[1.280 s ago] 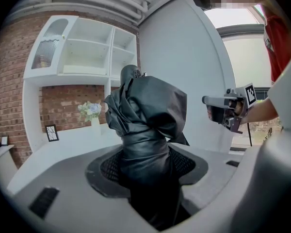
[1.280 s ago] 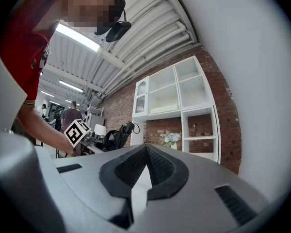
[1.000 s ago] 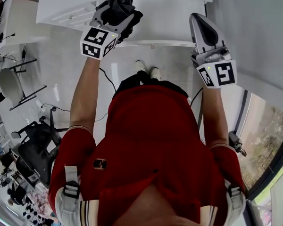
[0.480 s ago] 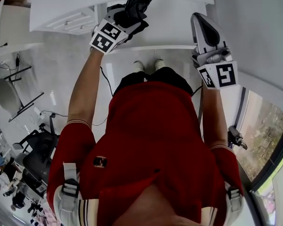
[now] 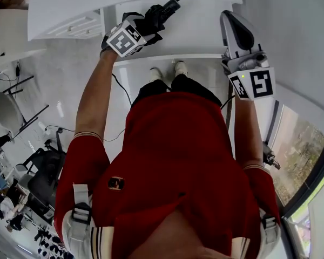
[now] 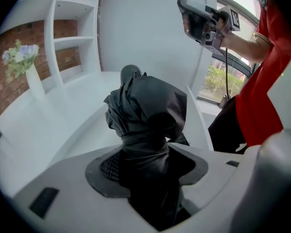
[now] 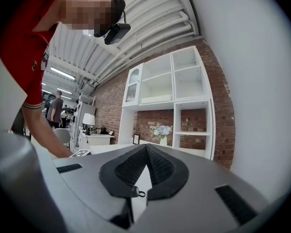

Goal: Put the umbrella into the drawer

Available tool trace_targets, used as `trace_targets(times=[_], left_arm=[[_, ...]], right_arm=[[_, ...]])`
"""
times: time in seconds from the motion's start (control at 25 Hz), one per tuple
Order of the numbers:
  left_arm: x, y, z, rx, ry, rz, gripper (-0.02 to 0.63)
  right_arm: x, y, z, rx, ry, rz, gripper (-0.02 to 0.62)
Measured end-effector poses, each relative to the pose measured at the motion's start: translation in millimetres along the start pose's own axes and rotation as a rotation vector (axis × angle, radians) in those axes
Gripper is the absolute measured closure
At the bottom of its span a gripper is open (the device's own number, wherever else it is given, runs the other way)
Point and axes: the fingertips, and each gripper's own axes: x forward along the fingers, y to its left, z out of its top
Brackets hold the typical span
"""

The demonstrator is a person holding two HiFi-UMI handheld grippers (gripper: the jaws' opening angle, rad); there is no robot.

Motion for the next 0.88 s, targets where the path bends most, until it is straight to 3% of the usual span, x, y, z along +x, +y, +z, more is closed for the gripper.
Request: trace_targets(times=[0.44, 0.64, 0.88], left_arm=[[39, 4, -28, -0.112, 0.164, -0.062, 0.364], [46, 22, -46, -0.284, 0.208, -0.057, 0.364], [49, 37, -64, -0.472, 0.224, 0.016, 0.364]], right_arm=[[-5, -27, -18, 0.020, 0.045, -0.038, 0.604], [3, -32, -25, 0.026, 0.059, -0.051, 0.604], [10, -32, -28, 0.027, 0.069, -0.047, 0.604]])
